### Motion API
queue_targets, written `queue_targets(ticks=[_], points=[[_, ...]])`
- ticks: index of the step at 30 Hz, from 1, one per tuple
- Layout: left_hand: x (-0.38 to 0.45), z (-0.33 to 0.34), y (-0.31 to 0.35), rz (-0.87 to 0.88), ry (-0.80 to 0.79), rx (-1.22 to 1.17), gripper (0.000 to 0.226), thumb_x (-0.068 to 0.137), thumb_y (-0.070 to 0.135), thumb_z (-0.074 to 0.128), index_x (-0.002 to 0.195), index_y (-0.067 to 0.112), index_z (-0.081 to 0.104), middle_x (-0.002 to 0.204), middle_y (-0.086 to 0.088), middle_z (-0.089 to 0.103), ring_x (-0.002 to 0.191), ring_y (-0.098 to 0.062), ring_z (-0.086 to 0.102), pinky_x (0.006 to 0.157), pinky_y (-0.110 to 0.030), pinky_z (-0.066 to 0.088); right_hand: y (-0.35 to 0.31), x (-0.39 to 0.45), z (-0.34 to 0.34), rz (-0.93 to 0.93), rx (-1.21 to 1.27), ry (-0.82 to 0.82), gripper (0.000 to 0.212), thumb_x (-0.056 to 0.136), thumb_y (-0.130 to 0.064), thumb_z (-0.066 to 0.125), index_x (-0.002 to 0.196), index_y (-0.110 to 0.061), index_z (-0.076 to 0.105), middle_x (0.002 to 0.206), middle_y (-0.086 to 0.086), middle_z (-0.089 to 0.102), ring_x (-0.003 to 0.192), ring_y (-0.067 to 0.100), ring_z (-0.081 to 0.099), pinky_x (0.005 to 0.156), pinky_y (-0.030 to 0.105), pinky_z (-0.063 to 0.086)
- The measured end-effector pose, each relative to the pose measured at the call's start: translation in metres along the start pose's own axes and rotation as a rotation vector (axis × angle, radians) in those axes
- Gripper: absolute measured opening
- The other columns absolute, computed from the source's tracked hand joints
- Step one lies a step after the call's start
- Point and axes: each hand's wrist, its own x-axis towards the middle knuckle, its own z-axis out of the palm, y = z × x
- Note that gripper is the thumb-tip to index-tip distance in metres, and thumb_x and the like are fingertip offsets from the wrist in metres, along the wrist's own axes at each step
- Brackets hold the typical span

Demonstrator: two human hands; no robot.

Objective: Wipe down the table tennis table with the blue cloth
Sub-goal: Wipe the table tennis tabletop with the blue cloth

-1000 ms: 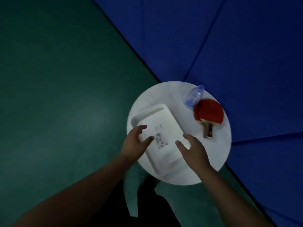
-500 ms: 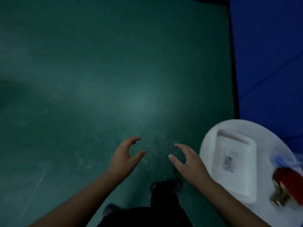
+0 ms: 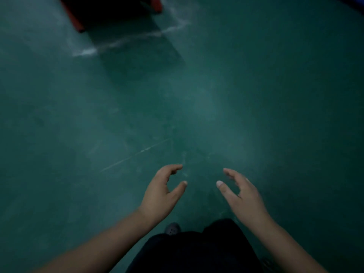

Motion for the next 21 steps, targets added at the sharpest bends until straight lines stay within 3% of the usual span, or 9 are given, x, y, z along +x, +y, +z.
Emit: queue_targets(ticks=[11,13,17,21], points=[[0.099,-0.138,-0.053,-0.271,0.408,-0.176,0.039,0.085,0.017,0.075,0.115,0.036,0.059,0.119,0.012,0.063,0.114,0.002,0.057,0.101,-0.025,0.045,-0.149,0.173,0.11,-0.214,-0.033,-0.328,0.055,0.083,-0.061,0.059,0.133,-0.038,0.056,0.124,-0.03,0.054,0.116,-0.014,0.049,0.099,0.017,0.037],[0.133,-0.163,-0.063,-0.324,0.47,-0.181,0.037,0.086,0.018,0.074,0.117,0.032,0.06,0.12,0.012,0.064,0.115,0.001,0.058,0.103,-0.03,0.046,-0.177,0.22,0.132,-0.245,-0.023,-0.368,0.051,0.085,-0.055,0.062,0.132,-0.036,0.057,0.125,-0.027,0.056,0.117,-0.017,0.048,0.099,0.015,0.037],[0.207,-0.225,-0.067,-0.43,0.6,-0.217,0.034,0.087,0.017,0.074,0.115,0.031,0.062,0.118,0.013,0.066,0.113,0.0,0.06,0.103,-0.04,0.048,-0.253,0.314,0.167,-0.294,-0.054,-0.452,0.045,0.09,-0.041,0.068,0.132,-0.031,0.058,0.127,-0.019,0.06,0.118,-0.008,0.053,0.104,0.021,0.041],[0.283,-0.301,-0.066,-0.396,0.69,-0.174,0.035,0.086,0.013,0.074,0.115,0.029,0.063,0.119,0.012,0.066,0.114,-0.001,0.06,0.102,-0.036,0.048,-0.339,0.401,0.2,-0.411,-0.121,-0.547,0.046,0.087,-0.049,0.063,0.13,-0.034,0.059,0.123,-0.025,0.058,0.116,-0.011,0.051,0.097,0.009,0.036]])
